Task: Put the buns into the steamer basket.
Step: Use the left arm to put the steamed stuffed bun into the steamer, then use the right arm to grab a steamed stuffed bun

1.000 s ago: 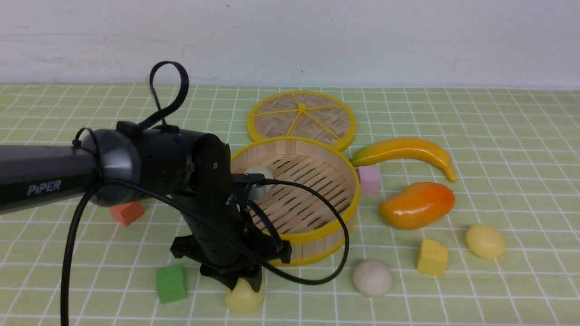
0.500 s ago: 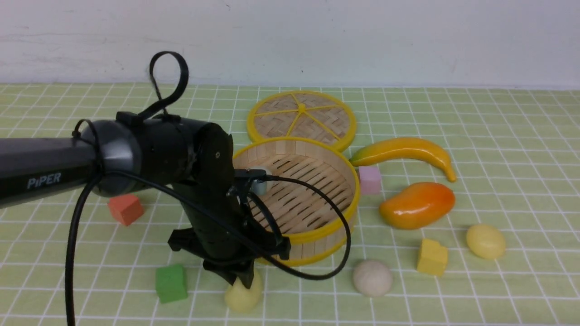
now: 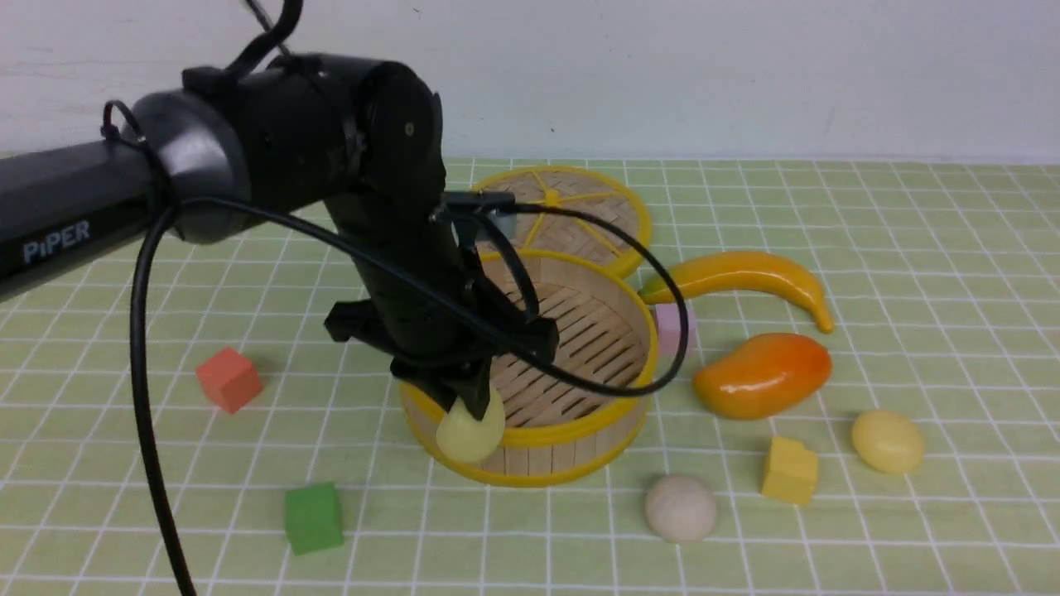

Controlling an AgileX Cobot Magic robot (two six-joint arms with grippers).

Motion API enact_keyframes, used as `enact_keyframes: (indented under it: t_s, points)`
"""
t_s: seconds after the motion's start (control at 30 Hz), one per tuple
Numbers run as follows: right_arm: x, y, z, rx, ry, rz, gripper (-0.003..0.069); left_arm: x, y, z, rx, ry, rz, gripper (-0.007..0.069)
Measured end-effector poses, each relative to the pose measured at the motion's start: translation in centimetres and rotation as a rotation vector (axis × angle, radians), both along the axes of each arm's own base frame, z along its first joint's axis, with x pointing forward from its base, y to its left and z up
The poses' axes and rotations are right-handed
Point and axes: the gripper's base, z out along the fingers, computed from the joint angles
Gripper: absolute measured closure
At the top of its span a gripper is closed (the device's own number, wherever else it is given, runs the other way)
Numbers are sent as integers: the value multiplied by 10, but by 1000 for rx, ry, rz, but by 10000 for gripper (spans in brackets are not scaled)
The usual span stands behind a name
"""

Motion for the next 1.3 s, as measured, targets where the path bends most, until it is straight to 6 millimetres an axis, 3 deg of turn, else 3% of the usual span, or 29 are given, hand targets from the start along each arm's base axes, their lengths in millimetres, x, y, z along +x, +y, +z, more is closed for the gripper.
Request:
enact_keyframes:
  t_s: [0.13,0.27,0.47,0.7,1.03,1.23,1.3]
  points:
    - [0,0,0,0,0,0,419,11,-3,9,-26,-115,3,538]
    - [0,0,0,0,0,0,419,21,-5,4,-25,-188,2,536]
    - [0,0,0,0,0,0,419,40,-13,-35,2,-185,24,529]
    - [0,0,0,0,0,0,419,44,-15,-51,-4,-139,93,467]
    - [0,0,0,0,0,0,419,40,-13,-51,24,-94,93,172]
    - [0,0,0,0,0,0,419,32,-7,-35,56,-68,84,126]
    - [0,0,0,0,0,0,419,25,-1,-11,65,-100,79,128]
